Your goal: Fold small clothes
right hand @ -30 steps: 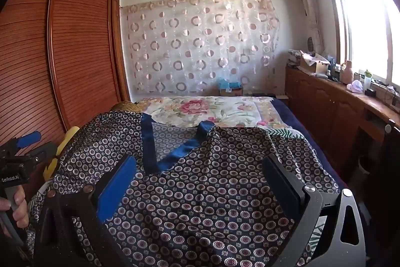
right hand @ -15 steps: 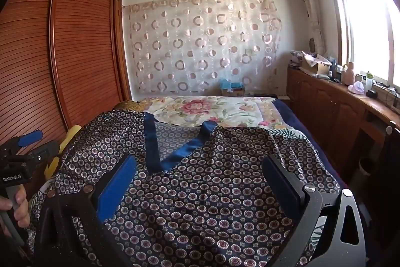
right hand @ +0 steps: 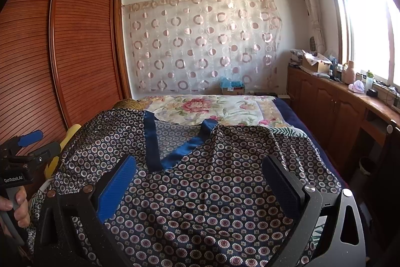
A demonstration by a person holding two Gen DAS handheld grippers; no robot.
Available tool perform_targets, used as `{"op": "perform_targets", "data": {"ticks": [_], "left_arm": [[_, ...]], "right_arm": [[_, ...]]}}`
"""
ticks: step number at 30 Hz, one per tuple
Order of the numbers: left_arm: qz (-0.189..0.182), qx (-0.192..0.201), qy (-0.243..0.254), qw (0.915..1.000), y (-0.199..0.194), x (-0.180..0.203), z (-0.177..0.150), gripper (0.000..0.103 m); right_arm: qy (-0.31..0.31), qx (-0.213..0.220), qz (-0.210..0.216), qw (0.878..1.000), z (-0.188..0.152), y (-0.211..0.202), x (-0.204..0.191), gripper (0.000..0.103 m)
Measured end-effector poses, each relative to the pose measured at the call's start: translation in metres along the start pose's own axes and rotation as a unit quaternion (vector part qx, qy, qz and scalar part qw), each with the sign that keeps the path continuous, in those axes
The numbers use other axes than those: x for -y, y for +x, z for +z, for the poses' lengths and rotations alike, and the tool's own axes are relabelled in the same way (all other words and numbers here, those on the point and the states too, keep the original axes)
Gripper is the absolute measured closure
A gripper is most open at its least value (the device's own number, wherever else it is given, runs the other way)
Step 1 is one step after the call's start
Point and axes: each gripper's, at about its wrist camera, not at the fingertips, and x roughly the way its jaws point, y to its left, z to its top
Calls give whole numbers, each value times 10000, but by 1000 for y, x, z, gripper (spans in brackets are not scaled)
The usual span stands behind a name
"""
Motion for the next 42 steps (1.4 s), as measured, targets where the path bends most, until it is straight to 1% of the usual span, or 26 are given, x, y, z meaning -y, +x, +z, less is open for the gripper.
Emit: {"op": "perform_targets", "data": {"ticks": [20,42], "left_arm": [[11,24,35,10000,1,2,-1,0],[-15,90,65,9999,-6,6,9,0]], "right_arm": [[-2,-5,3,10000,-1,0,0,2],[-18,31,-9,10000,2,-1,-1,2]]}}
